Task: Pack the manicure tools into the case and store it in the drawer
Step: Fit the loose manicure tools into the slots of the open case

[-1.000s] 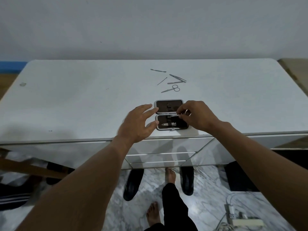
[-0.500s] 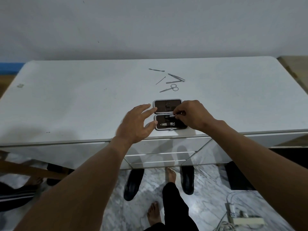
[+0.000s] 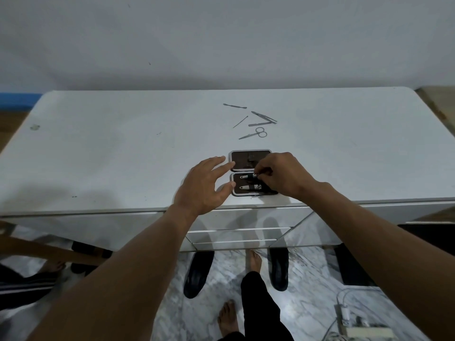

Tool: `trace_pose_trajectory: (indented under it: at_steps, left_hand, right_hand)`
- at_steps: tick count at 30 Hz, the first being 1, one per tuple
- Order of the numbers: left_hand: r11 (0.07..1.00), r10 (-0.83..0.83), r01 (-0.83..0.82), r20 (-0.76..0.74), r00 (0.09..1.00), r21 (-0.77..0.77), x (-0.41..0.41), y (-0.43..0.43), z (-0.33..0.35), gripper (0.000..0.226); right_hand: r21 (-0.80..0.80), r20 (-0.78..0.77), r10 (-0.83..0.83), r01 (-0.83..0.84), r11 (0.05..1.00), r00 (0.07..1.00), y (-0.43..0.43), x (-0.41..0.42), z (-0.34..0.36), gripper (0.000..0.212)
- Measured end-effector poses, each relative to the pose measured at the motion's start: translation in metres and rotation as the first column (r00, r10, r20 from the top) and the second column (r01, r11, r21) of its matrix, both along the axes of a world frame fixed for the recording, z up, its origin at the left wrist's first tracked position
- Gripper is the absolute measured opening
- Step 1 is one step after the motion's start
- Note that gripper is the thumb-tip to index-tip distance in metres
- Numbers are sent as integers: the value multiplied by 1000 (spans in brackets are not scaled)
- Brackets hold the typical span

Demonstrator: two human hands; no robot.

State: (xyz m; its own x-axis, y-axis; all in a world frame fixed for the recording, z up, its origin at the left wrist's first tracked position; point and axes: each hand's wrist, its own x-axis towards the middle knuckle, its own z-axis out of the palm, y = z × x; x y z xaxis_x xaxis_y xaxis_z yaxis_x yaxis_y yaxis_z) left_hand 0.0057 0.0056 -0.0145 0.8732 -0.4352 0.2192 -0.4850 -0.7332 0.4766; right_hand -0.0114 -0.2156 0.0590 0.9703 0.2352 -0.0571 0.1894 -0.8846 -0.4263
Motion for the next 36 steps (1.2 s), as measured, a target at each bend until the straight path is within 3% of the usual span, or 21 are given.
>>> trace_pose_trajectory:
  at_steps: [36]
  left_hand:
    - [1000, -11, 11, -14, 1000, -3, 0, 0, 2, 51]
  right_hand:
    - [-3, -25, 11, -11, 1000, 1000, -2, 2, -2, 19]
